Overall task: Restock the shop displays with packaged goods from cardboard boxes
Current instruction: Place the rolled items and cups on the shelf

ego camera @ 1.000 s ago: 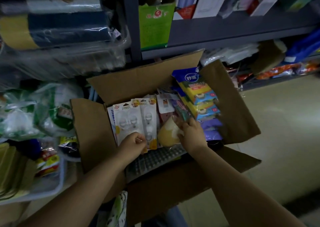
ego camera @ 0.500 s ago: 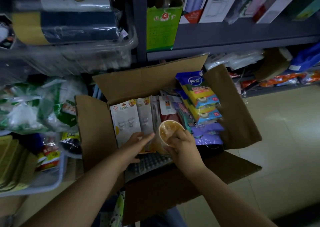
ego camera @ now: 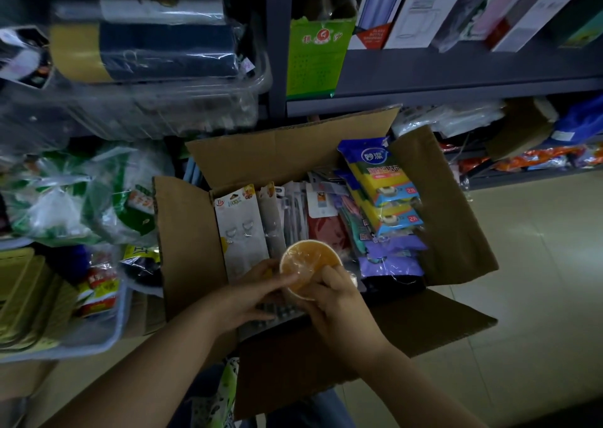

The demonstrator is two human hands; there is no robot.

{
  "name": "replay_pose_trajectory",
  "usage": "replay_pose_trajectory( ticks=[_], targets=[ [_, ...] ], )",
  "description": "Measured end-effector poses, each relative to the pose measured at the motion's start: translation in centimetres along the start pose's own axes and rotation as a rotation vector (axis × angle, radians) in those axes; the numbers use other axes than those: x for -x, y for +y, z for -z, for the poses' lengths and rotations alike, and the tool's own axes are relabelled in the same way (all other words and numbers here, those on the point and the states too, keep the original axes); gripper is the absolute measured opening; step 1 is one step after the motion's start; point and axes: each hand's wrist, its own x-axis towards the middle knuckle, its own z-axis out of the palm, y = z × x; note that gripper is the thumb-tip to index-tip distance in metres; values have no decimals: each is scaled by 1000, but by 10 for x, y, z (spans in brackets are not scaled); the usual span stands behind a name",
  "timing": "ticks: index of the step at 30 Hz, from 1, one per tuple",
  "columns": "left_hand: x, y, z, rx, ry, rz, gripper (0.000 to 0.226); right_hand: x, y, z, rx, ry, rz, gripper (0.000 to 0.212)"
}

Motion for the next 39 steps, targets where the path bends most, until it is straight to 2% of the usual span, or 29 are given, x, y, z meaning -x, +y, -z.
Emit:
replay_pose_trajectory(
  ticks=[3,6,10,12,16,22,25,28,32,36,39],
  targets=[
    [4,1,-2,35,-5,-12,53,-3,-8,-2,-30,-27,23,25],
    [4,1,-2,61,-43,-3,53,-3,-15,-5,-35,-47,40,25],
    [1,4,-1,114,34,12,44,-1,-14,-3,-60,-24,57,24],
    [-1,5,0,137,36,55,47,-1,-16,-1,-70,8,79,20],
    [-2,3,5,208,2,125,66,-3,-17,-1,-75,22,67,19],
    [-4,-1,13,291,-119,179,70,-4,-13,0,-200,74,-58,19],
    [-7,-2,8,316,-113,189,65,-3,-8,3,-254,37,-142,25],
    [-13,-3,-2,239,-14,176,64,2,1,11,-304,-43,-240,28],
    [-24,0,-17,72,167,94,31,16,34,30,-265,-73,-510,19],
    [-36,-1,-33,-82,229,15,33,29,93,32,-29,-207,-882,23],
    [-42,-5,-41,-146,204,29,50,45,122,23,9,-251,-1020,30]
  ],
)
